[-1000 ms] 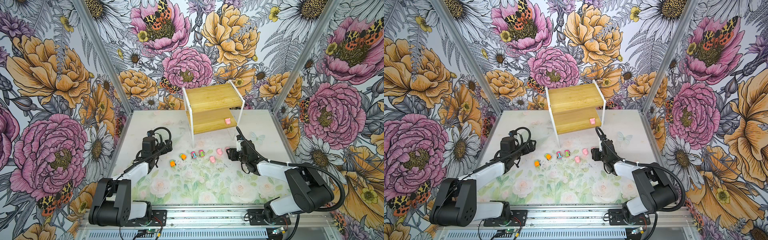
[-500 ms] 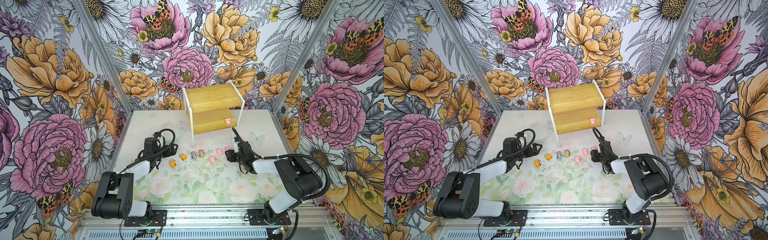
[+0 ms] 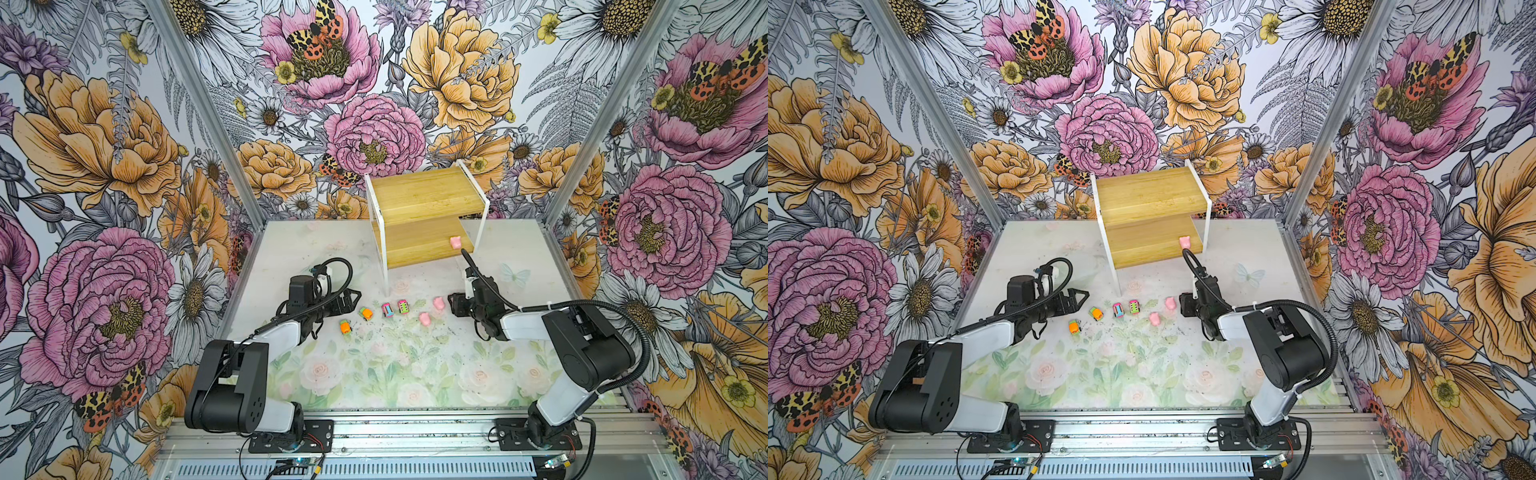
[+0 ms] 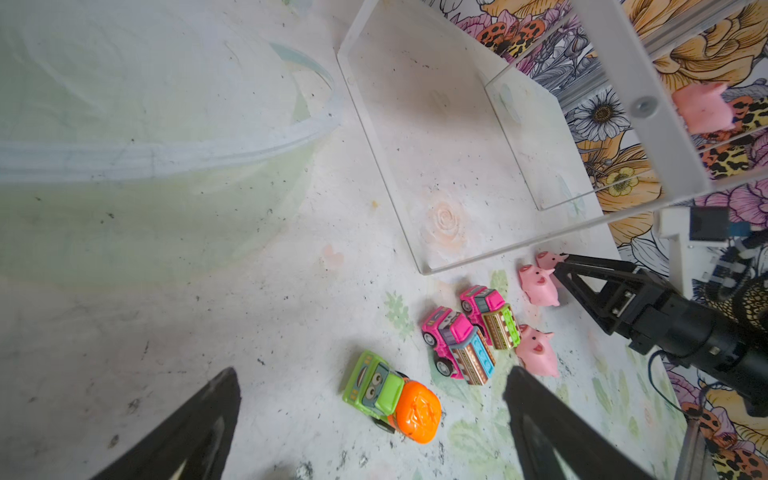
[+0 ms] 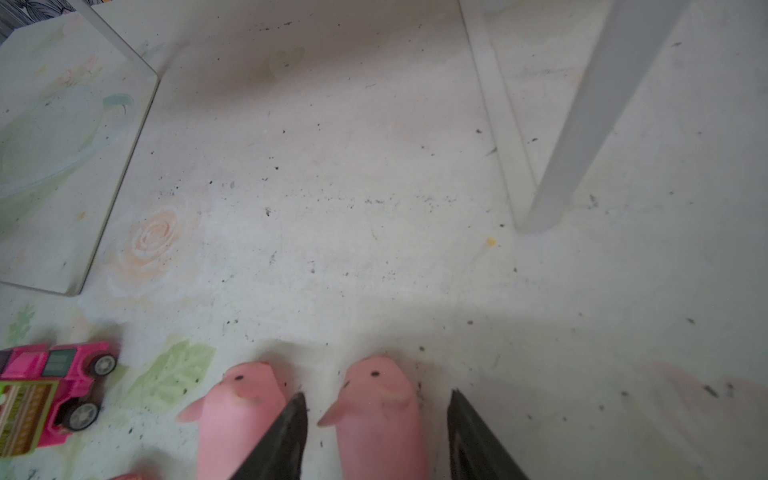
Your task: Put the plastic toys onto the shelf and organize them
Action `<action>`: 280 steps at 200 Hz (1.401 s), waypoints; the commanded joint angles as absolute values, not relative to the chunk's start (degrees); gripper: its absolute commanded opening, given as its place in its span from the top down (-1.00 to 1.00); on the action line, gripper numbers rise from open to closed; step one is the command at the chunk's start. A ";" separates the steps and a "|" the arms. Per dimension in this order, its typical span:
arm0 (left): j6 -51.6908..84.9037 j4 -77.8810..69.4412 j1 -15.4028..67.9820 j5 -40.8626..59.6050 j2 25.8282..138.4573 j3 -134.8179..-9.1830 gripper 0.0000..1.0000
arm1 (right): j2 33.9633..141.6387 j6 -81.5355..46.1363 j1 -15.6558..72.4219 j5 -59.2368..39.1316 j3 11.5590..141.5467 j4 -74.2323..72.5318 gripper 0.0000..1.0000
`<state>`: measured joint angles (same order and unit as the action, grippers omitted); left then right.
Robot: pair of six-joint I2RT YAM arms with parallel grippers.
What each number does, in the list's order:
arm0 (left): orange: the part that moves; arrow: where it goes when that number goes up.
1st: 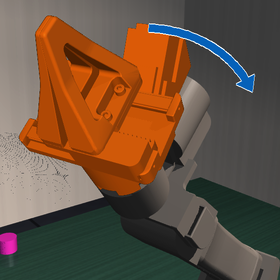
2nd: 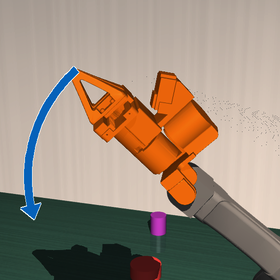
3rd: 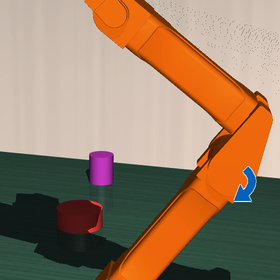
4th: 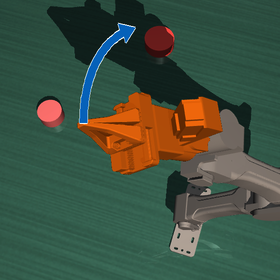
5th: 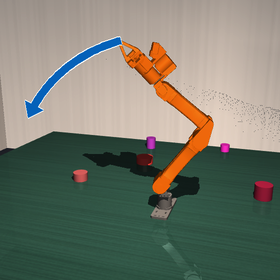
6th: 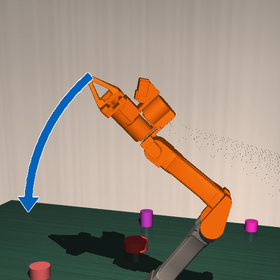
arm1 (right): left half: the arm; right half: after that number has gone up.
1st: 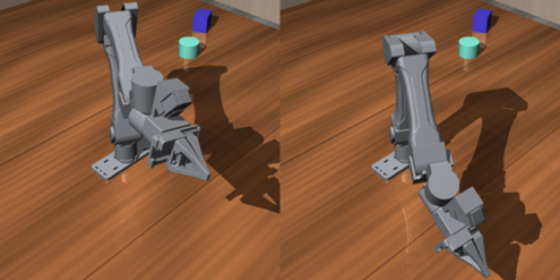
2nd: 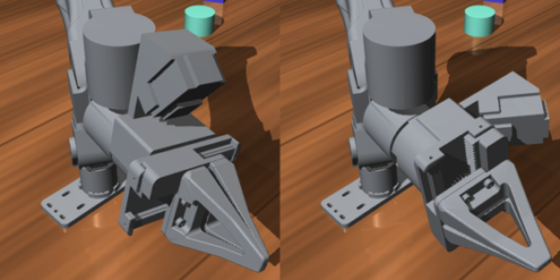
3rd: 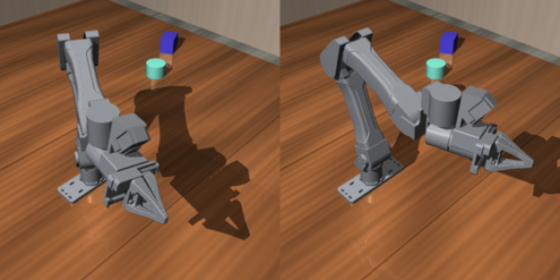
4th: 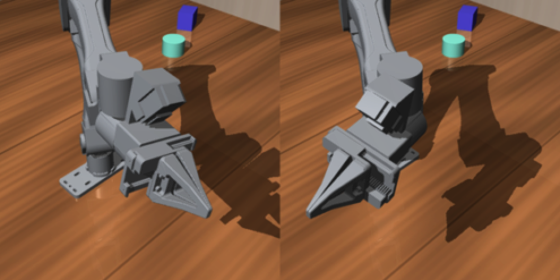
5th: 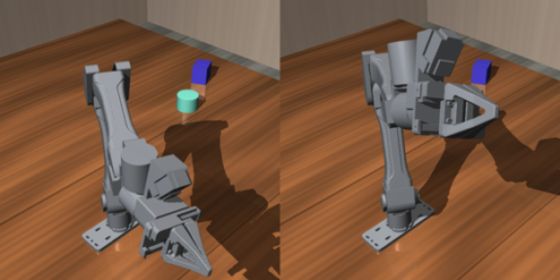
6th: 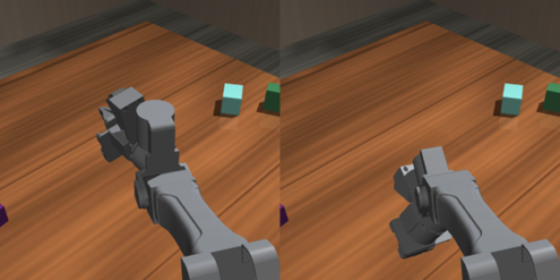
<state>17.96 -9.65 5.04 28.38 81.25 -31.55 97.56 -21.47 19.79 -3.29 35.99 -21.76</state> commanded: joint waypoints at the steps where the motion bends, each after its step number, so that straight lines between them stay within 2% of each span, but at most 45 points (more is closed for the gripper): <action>1: 16.92 -11.23 4.22 30.41 81.47 -30.59 -0.98 | 98.96 -21.54 19.36 -3.10 37.53 -22.98 -0.09; 136: 17.33 -11.34 3.96 30.72 80.77 -30.14 -0.98 | 100.15 -22.15 20.14 -3.25 34.96 -24.08 0.09; 187: 17.46 -11.32 3.96 31.37 81.16 -30.32 -0.97 | 99.84 -22.15 20.34 -3.95 34.52 -24.26 0.27; 280: 17.43 -11.32 3.94 31.26 81.34 -30.33 -0.98 | 94.07 -22.54 20.69 -6.23 33.59 -25.32 0.40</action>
